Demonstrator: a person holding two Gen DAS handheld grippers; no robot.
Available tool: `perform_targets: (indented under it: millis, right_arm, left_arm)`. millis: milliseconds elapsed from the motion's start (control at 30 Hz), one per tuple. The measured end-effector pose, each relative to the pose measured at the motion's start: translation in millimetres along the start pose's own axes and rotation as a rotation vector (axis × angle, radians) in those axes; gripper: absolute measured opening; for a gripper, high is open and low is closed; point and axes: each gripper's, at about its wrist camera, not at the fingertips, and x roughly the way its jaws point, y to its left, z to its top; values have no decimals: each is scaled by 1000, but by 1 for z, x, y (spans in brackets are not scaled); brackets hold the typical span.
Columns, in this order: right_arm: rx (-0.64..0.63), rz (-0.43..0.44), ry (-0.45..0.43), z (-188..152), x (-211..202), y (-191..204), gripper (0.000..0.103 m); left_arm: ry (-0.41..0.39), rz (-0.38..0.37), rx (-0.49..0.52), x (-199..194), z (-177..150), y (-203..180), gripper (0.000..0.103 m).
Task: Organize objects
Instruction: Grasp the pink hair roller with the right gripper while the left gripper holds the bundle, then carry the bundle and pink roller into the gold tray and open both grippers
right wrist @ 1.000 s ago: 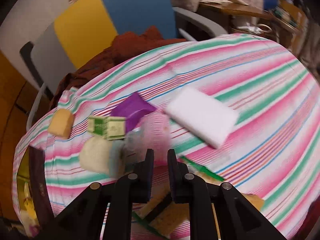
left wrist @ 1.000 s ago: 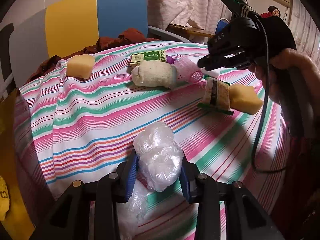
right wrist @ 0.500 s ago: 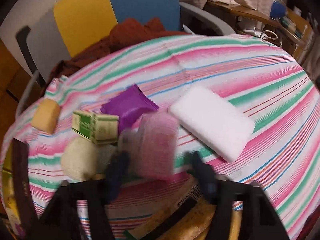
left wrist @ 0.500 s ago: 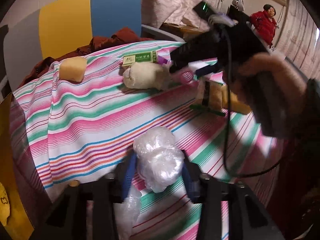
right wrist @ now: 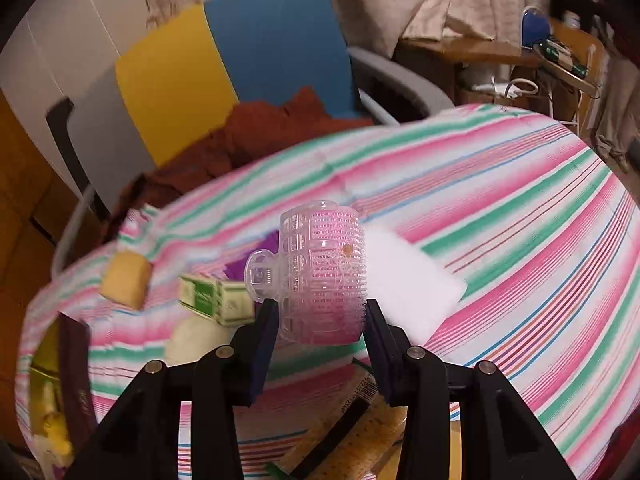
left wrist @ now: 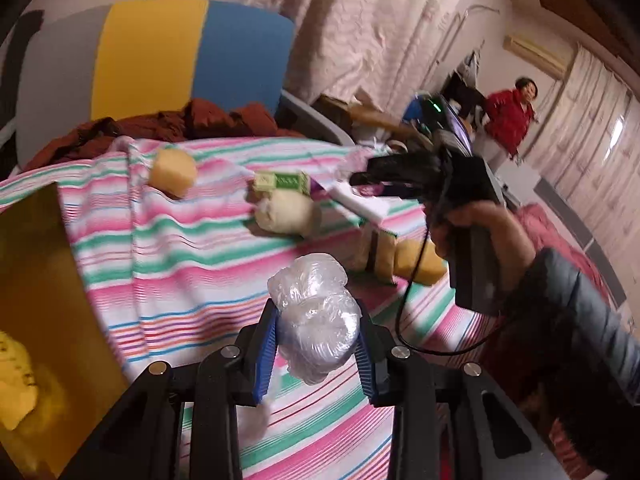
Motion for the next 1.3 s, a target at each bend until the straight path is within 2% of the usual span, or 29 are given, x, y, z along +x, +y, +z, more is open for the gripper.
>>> perform_targets:
  millis: [167, 333, 400, 633, 833, 1067, 1233, 1300]
  right_arm:
    - [-8, 69, -85, 2, -23, 7, 43]
    - [-111, 125, -126, -7, -41, 36, 43]
    - [-148, 149, -131, -13, -48, 49, 43]
    - [-333, 237, -96, -51, -70, 118, 43]
    - [-450, 359, -16, -90, -73, 191, 43]
    - [-579, 511, 125, -149, -70, 264, 44]
    - [-677, 588, 228, -192, -66, 300, 45]
    - [-694, 589, 255, -204, -63, 308, 45]
  left_arm:
    - [-79, 95, -67, -44, 7, 25, 34]
    - [-140, 248, -129, -88, 2, 65, 34]
    - [-165, 318, -159, -105, -1, 81, 34]
    - [-220, 462, -300, -150, -13, 140, 35]
    - [-208, 538, -388, -161, -20, 179, 35]
    - [-210, 581, -397, -161, -8, 204, 39]
    - [-216, 577, -431, -162, -12, 213, 56]
    - [-221, 579, -438, -163, -16, 214, 57]
